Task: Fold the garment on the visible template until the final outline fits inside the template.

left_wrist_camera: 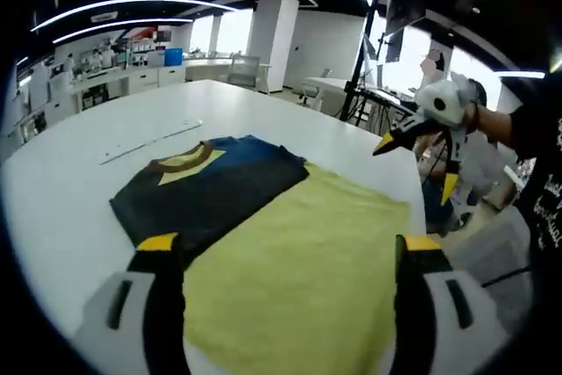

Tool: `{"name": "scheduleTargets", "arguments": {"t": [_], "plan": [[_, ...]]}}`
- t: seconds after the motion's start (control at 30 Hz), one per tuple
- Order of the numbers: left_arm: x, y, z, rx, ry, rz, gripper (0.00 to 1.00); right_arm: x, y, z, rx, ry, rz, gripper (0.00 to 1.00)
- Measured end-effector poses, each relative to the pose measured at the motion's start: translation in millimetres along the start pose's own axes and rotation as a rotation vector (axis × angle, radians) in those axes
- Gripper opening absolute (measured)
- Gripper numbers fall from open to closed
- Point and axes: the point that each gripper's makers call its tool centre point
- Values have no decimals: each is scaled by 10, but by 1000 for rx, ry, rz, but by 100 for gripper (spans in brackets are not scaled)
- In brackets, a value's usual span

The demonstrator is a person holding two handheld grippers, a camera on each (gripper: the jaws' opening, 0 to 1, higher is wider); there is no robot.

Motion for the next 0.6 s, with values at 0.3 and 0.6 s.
{"name": "scheduleTargets", "arguments": {"t": [0.3, 0.6], "plan": [[-119, 212, -441, 57, -3, -4, 89, 99, -130, -121, 46, 57, 24, 84], [-242, 242, -862, 112, -27, 0, 78, 170, -255, -313, 109, 78, 38, 73]]}}
Point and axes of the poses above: the point that each gripper's makers call its tool centre point, and the gripper's own axes: y roughly backward along the fingers, x roughly to its left, z roughly out of its top, and after that the axes turned 12 degrees about x, right-handed
